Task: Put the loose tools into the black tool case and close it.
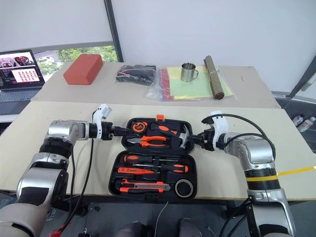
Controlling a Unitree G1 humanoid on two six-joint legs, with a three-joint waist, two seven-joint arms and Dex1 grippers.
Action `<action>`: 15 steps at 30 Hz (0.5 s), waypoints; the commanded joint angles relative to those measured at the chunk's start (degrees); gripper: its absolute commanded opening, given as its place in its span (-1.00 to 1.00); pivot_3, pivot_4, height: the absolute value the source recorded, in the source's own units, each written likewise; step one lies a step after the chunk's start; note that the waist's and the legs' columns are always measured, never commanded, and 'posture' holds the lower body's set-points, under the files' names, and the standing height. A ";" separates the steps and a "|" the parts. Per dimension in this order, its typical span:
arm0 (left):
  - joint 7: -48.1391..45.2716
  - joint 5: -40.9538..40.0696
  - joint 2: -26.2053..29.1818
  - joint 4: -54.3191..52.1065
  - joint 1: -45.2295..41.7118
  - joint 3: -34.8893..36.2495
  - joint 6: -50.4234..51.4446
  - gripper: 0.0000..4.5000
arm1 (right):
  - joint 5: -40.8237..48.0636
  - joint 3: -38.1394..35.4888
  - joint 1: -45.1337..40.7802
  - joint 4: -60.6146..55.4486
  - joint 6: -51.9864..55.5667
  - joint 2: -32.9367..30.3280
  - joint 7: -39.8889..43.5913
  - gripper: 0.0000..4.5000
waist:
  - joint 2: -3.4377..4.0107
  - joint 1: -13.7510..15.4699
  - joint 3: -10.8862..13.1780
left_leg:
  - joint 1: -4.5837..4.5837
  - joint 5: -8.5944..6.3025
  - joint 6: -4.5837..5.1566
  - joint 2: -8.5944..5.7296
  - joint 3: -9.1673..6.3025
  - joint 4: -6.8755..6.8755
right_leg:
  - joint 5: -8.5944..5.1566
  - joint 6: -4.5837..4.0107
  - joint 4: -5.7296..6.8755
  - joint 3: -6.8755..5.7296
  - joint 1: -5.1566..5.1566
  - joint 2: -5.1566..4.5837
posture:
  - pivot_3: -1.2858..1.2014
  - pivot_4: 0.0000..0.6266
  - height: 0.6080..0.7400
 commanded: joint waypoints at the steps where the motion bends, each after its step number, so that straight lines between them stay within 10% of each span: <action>1: -0.50 0.44 0.42 -0.56 0.43 -0.35 -0.13 0.05 | -0.32 -0.43 -0.80 -0.97 0.45 0.87 -0.79 -0.26 | 0.00 0.00 0.00 | 0.03 0.01 -0.01 0.00 0.00 0.01 | 0.00 0.00 0.01 0.01 0.01 -0.02 | 0.03 -0.52 0.94; 5: -0.61 2.11 1.14 -1.67 2.40 -1.70 -2.92 -0.57 | -1.14 -0.57 -0.49 -1.63 -0.26 1.86 -1.99 -0.89 | 0.00 -0.02 -0.01 | 0.30 0.05 -0.11 -0.01 0.01 0.02 | 0.00 0.00 -0.01 0.10 0.16 -0.08 | 0.03 -0.52 0.94; 8: -1.57 2.85 1.46 -3.94 4.82 -3.01 -5.12 -0.99 | -1.97 -0.92 -0.51 -2.16 -1.93 2.42 -3.09 -1.00 | 0.04 -0.09 -0.04 | 0.53 -0.11 -0.60 0.02 0.01 0.00 | 0.00 -0.03 0.07 0.28 0.21 -0.22 | 0.03 -0.52 0.94; 15: 2.55 0.41 -1.72 -10.43 3.93 2.48 -21.37 -0.99 | -3.26 -4.20 -3.86 -5.60 -12.83 3.59 -3.87 -1.00 | 0.04 0.42 -0.03 | 0.65 -0.05 -0.76 0.04 0.06 0.00 | 0.08 -0.21 0.28 0.37 0.20 -0.33 | 0.03 -0.52 0.94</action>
